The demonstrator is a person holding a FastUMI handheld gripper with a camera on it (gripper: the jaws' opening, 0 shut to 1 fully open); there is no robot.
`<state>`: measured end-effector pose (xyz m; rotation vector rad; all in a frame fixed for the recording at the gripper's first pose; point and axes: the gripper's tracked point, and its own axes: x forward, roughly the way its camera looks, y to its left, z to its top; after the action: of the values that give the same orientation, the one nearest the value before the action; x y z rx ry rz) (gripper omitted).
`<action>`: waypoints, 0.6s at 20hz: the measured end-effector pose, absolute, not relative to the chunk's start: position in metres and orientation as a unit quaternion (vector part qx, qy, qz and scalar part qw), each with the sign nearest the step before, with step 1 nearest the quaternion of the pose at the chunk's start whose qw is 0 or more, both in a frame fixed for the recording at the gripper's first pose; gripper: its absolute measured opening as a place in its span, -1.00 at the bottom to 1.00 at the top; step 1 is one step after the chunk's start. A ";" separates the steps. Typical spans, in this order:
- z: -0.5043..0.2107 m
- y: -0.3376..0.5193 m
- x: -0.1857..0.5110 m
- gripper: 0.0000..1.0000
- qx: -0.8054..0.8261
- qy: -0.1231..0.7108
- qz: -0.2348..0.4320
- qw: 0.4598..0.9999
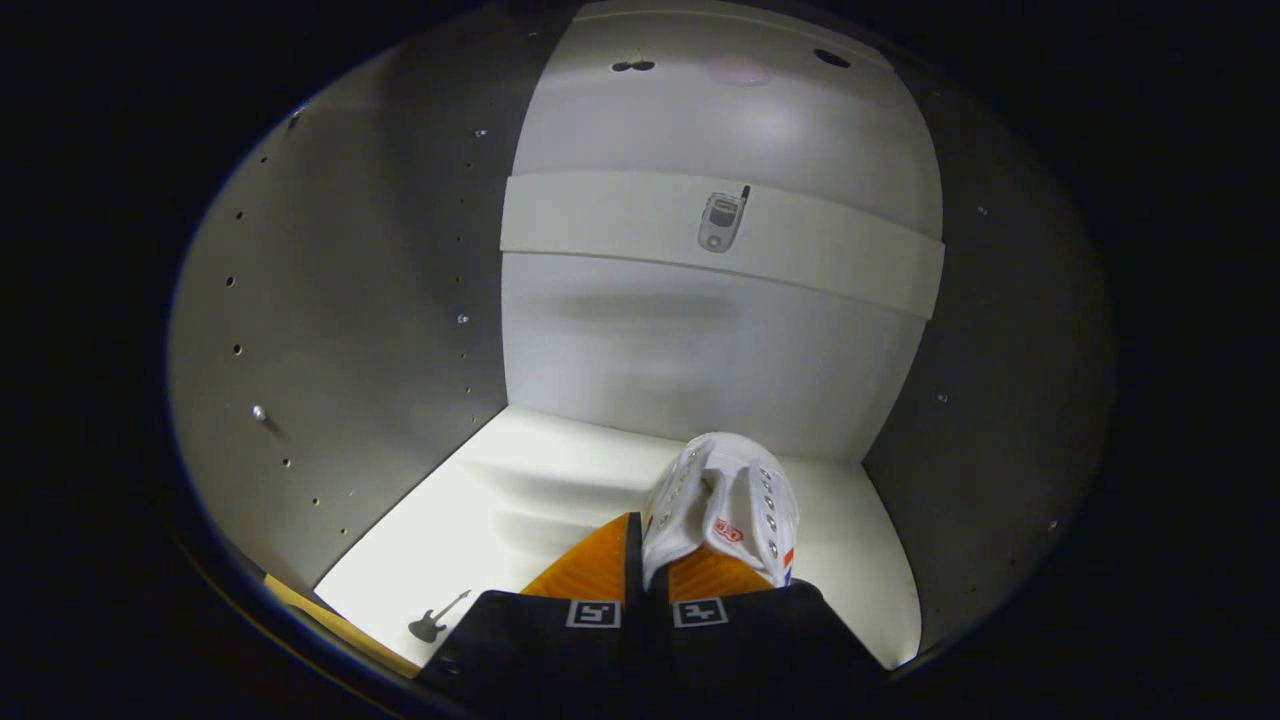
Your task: Open the shoe cabinet door, grab the shoes and put them into the shoe cabinet, then close the shoe cabinet door.
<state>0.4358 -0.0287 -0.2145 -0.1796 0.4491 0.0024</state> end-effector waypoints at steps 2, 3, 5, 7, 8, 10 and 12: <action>-0.216 -0.032 0.435 -0.92 -0.095 0.224 -0.002 0.970; -0.216 -0.033 0.434 -0.91 -0.097 0.227 -0.005 0.969; -0.222 -0.034 0.431 -0.87 -0.102 0.241 -0.014 0.965; -0.228 -0.033 0.420 -0.50 -0.126 0.263 -0.018 0.956; -0.225 -0.032 0.415 -0.32 -0.140 0.263 -0.014 0.954; -0.215 -0.023 0.401 -0.03 -0.152 0.254 -0.008 0.955; -0.205 -0.023 0.393 0.23 -0.150 0.246 -0.013 0.958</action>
<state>0.3927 -0.0226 -0.2049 -0.3038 0.4983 -0.0258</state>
